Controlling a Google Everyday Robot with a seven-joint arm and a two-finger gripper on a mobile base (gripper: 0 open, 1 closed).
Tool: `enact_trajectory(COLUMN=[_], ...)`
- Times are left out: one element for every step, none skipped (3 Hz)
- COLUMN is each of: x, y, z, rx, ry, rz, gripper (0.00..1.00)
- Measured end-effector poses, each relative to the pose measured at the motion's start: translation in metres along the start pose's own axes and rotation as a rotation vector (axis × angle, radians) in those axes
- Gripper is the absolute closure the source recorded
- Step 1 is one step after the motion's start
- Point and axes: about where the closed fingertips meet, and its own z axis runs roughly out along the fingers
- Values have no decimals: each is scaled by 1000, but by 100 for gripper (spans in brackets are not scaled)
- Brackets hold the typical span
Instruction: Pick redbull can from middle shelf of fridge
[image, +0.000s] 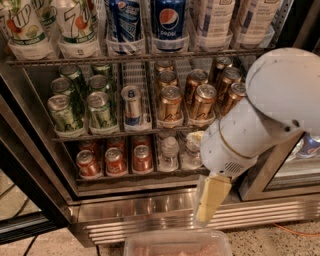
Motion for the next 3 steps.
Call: enact_trajectory(x=[-10,-23,-34], y=[7,11,-1], z=[20,40,46], rx=[23,98,214], ry=[-91,-232,-354], rz=[8,87,171], gripper=[0,0,0])
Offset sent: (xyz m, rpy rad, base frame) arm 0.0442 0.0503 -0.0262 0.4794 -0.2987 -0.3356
